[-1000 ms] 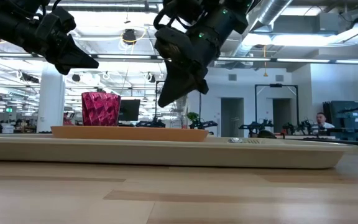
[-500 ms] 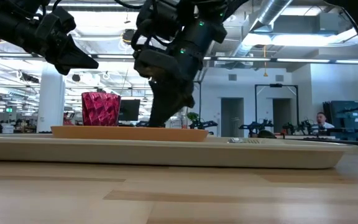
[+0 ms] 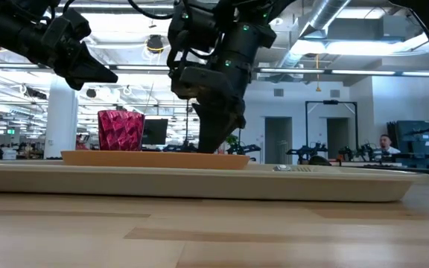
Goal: Pick and place plate/cup/fork/spoon on tray
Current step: Adjust the orange plate on the gray serving tray
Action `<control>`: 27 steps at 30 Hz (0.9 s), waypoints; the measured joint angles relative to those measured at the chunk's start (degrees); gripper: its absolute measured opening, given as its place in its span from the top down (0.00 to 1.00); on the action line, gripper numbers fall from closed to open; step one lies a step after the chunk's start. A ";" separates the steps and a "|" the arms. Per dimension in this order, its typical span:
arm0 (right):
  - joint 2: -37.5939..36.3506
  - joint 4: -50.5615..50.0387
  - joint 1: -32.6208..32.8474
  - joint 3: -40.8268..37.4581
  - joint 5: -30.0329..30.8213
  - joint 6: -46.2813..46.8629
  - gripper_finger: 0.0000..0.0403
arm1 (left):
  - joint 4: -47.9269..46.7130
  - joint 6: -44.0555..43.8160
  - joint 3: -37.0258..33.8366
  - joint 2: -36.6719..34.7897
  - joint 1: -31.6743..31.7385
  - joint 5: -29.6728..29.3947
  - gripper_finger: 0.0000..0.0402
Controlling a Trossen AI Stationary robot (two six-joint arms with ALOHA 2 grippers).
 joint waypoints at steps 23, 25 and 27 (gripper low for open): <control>0.00 -12.25 -0.12 0.00 0.64 1.03 0.97 | 0.57 0.00 0.00 -0.02 -0.02 0.51 0.98; 0.00 -12.81 -0.11 0.00 1.31 1.05 0.97 | 0.55 0.00 0.00 0.00 -0.02 0.51 0.98; 0.00 -13.34 -0.11 0.00 1.44 1.19 0.97 | 0.56 0.00 0.00 0.00 -0.02 0.51 0.98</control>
